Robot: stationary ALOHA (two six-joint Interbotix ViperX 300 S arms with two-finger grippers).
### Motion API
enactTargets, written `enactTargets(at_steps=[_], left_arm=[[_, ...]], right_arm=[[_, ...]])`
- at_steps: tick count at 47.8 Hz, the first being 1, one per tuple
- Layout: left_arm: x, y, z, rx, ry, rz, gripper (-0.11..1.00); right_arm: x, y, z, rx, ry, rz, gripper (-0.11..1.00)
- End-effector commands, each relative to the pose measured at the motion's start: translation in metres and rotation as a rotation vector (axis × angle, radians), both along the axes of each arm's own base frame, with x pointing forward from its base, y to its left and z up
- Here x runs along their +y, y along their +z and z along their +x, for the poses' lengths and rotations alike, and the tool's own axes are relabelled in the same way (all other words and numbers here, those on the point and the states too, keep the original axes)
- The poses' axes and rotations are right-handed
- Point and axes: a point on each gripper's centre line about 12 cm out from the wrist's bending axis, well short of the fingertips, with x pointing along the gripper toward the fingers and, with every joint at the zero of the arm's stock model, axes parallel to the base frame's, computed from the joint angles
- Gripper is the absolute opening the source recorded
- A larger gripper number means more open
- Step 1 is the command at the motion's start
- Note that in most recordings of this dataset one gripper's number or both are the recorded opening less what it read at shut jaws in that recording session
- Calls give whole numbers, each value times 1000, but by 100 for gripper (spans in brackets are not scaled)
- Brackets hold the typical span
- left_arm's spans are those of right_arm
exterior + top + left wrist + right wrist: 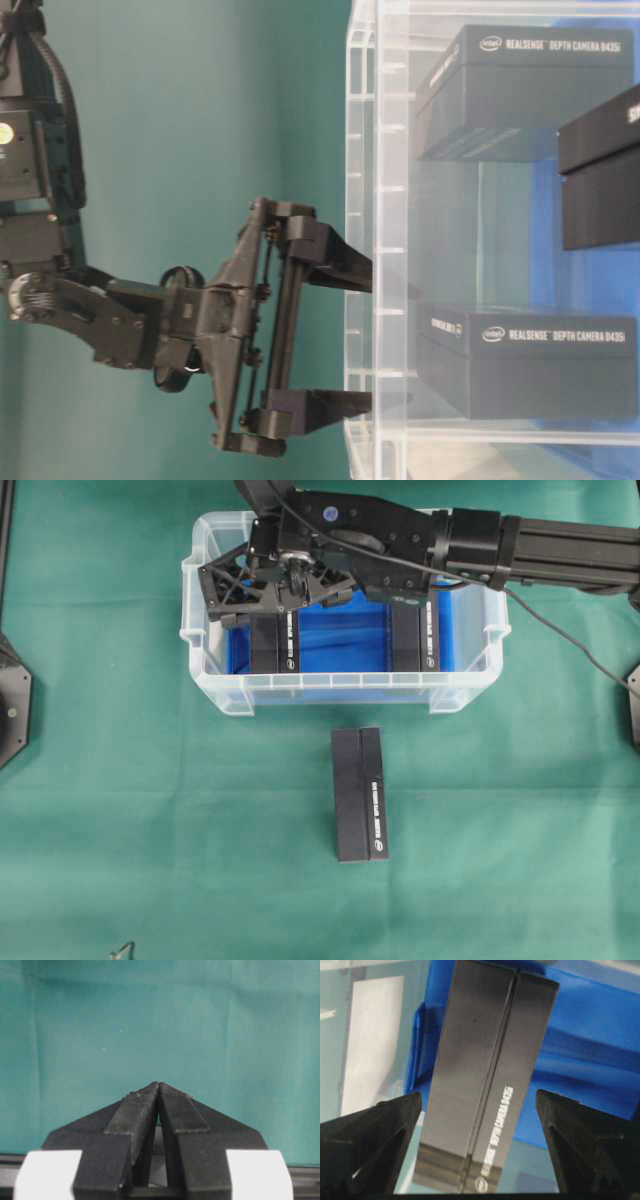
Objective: Take the box out of the case with the right arm.
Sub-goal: 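Lower the right gripper around the left box and close on it, then lift the left black box up out of the case with right gripper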
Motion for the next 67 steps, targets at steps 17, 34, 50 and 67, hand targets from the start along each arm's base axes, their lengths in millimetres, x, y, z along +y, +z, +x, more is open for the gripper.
enactTargets(at_steps=[17, 34, 50, 67], left_arm=[[0, 8, 2, -25, -3, 0, 2], [0, 7, 2, -26, -4, 1, 2], [0, 7, 2, -26, -4, 1, 2], [-1, 7, 3, -26, -7, 1, 2]], right_arm=[[-6, -24, 0, -56, -19, 16, 95], [-8, -37, 1, -40, -33, 34, 94], [-5, -36, 2, -49, -56, 68, 94], [-1, -36, 2, -53, -108, 91, 71]])
